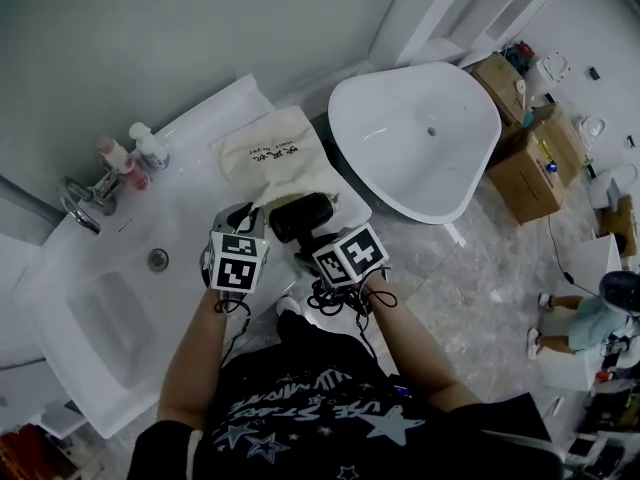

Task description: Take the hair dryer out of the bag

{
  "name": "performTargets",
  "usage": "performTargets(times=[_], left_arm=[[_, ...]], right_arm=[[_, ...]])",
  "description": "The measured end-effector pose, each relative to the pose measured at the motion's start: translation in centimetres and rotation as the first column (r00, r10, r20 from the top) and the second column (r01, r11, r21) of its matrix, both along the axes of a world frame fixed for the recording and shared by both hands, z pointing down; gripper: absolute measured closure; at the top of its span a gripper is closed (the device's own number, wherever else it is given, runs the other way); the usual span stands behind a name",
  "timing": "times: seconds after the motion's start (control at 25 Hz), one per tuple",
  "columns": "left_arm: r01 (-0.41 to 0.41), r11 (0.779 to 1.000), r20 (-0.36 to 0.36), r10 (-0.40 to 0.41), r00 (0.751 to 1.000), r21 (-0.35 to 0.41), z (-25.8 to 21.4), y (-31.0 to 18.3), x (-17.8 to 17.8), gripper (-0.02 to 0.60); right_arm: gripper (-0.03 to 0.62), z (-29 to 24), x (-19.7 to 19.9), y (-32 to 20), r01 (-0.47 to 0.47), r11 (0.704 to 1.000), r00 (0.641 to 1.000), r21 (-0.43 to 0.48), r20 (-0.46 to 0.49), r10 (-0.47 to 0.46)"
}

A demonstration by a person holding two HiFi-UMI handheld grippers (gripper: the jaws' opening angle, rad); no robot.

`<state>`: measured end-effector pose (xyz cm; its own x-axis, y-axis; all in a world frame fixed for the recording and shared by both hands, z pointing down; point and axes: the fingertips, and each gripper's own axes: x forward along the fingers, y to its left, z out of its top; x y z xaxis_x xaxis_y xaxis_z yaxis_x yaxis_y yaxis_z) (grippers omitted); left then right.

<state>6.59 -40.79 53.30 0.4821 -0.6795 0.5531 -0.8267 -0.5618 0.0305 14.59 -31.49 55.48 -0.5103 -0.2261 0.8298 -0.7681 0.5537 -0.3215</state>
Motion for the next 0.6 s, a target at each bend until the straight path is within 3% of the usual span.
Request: performTargets(times=[0.2, 0.32, 0.36, 0.6], left_arm=[[-0.056, 0.998, 0.016, 0.056, 0.998, 0.005, 0.2, 1.7, 0.1, 0.501], [-0.092, 0.996, 0.029, 0.092, 0.995, 0.015, 0.1, 3.0, -0.3, 0.366], [-0.101, 0.994, 0.027, 0.101, 0.995, 0.03, -0.1, 3.4, -0.4, 0.351], [-0.126, 0.99, 0.005, 0.126, 0.992, 0.064, -2.2, 8.3, -2.9, 0.324]], right_arm=[[0.41, -1.5, 0.1, 2.6, -0.066, 0.997, 0.998, 0.042, 0.018, 0.065], [0.41, -2.8, -0.1, 4.0, -0.113, 0.991, 0.993, 0.075, 0.041, 0.11], [0.41, -3.3, -0.2, 4.5, -0.13, 0.988, 0.991, 0.086, 0.05, 0.126], [0.41, -5.8, -1.4, 7.5, -0.227, 0.959, 0.972, 0.167, 0.101, 0.212]])
